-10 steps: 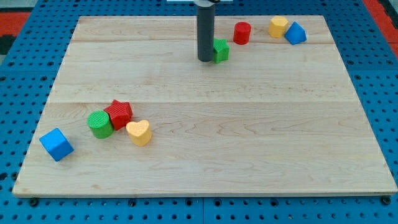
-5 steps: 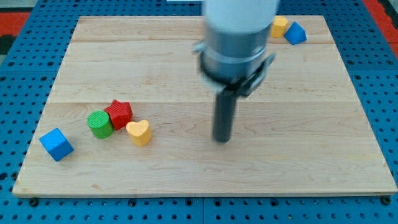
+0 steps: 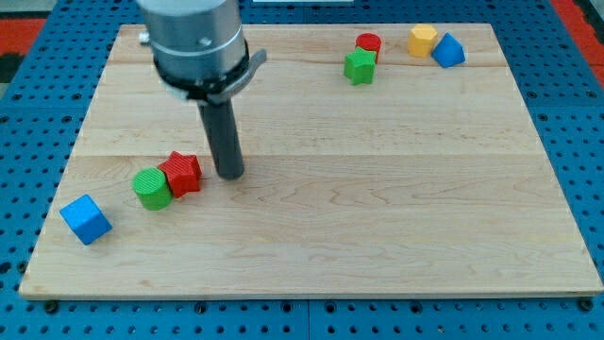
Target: Slide the yellow heart to the green star
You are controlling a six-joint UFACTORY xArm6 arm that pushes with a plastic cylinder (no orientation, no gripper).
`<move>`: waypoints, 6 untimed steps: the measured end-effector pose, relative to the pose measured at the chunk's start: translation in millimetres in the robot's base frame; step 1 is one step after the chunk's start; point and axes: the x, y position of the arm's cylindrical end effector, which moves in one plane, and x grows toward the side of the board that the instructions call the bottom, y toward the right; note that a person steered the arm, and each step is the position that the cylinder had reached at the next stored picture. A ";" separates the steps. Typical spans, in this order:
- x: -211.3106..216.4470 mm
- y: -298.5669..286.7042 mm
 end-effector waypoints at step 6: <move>-105.8 56.5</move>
